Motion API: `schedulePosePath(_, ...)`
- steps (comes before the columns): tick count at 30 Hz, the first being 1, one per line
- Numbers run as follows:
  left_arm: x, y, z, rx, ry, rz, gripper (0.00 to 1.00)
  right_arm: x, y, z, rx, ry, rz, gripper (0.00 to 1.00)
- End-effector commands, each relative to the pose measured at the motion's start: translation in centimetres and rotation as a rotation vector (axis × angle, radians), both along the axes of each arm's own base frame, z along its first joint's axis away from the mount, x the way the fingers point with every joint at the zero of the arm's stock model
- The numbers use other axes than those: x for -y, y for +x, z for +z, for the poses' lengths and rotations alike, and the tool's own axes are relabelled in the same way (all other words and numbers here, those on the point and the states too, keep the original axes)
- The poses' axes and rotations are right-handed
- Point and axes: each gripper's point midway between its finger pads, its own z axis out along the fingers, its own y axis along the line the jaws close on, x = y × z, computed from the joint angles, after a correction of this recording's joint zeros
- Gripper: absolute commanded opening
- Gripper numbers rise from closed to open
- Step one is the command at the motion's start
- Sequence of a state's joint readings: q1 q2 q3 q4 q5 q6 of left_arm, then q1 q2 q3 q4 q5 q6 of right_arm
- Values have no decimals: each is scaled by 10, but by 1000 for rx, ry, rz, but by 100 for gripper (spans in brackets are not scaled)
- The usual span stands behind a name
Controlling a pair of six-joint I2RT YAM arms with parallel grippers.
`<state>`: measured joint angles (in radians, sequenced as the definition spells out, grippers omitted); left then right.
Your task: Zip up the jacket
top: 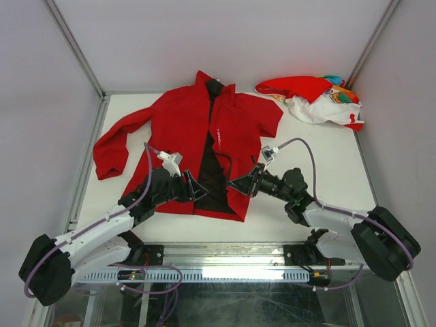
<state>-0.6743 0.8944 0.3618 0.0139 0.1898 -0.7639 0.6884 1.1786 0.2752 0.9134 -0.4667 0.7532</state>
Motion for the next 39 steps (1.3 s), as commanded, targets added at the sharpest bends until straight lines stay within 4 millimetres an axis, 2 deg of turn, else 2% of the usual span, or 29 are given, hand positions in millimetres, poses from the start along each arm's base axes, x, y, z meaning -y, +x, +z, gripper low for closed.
schedulePosePath(1, -28, 5, -25, -74, 225, 82, 48, 11, 7, 6, 50, -4, -48, 0)
schedulePosePath(6, -40, 4, -42, -143, 315, 126, 57, 16, 8, 1, 33, -18, -60, 0)
schedulePosePath(8, -32, 3, -34, -139, 279, 96, 58, 16, 10, -1, 16, -31, -61, 0)
schedulePosePath(12, 5, 2, 11, -3, 51, -42, 59, 13, 9, 2, 28, -3, -46, 0)
schedulePosePath(16, 34, -4, 60, 126, -210, -156, 60, 8, 11, 16, 42, 63, -36, 0)
schedulePosePath(18, 41, -6, 75, 175, -296, -188, 61, 5, 10, 20, 45, 91, -20, 0)
schedulePosePath(22, 50, -8, 93, 235, -391, -237, 61, 2, 10, 31, 61, 133, 3, 0)
schedulePosePath(34, 68, -12, 98, 244, -484, -313, 60, -1, 12, 43, 81, 165, 6, 0)
schedulePosePath(39, 72, -17, 93, 216, -485, -335, 47, 0, 13, 43, 82, 167, -5, 0)
